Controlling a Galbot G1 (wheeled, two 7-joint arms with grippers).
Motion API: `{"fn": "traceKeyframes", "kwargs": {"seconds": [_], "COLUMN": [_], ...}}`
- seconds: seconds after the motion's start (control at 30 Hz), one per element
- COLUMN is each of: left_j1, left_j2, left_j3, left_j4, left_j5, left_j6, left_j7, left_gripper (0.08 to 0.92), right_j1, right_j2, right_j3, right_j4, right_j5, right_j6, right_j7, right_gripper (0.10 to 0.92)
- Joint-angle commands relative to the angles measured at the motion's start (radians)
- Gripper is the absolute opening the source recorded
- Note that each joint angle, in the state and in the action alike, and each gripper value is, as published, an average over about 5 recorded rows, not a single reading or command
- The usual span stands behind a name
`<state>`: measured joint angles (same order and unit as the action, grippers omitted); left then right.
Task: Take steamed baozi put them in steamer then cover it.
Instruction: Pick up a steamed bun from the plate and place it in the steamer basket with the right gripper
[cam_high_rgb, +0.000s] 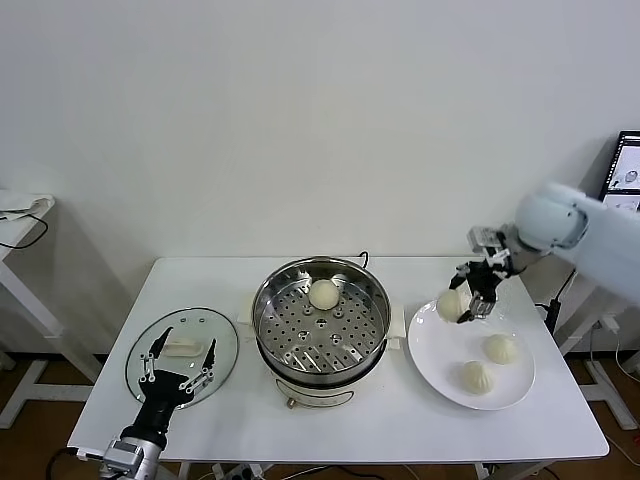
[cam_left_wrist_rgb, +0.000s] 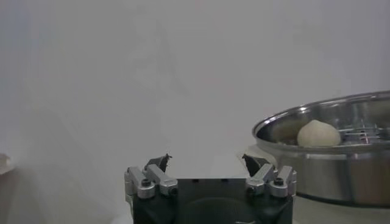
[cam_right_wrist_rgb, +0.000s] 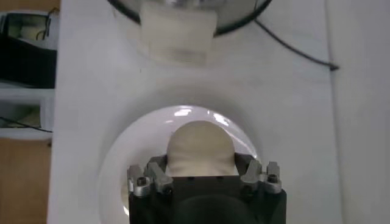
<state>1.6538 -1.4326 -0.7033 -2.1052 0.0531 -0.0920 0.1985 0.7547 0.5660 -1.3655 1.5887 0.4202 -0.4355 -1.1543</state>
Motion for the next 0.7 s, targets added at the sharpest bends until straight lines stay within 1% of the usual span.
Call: {"fn": "traceKeyframes", "kwargs": {"seconds": [0.03, 0.23, 0.57, 0.7], "left_j1": [0.007, 0.009, 0.012, 0.01], "left_j2": [0.005, 0.009, 0.008, 0.008], "left_j3": [-0.001, -0.008, -0.027, -0.036], "left_j4": [-0.015, -0.035, -0.039, -0.038], "left_j5": [0.0, -0.003, -0.004, -0.006], "left_j6": [-0.001, 0.002, 0.002, 0.0], "left_j7": [0.0, -0.001, -0.002, -0.002], "left_gripper": [0.823, 0.823, 0.823, 0.823], "right_j1": [0.352, 0.243, 0.046, -0.011], "right_j2": [0.082, 0.257, 0.538, 0.625], "right_j3": [-0.22, -0.128, -0.025, 0.0], "right_j4": [0.205, 0.192, 0.049, -0.01], "right_j5": [0.242, 0.282, 0.276, 0.273], "right_j6": [-0.15, -0.243, -0.341, -0.35], "right_j7": [0.05, 0.115, 0.242, 0.281], "right_gripper": [0.721, 0.721, 0.721, 0.721]}}
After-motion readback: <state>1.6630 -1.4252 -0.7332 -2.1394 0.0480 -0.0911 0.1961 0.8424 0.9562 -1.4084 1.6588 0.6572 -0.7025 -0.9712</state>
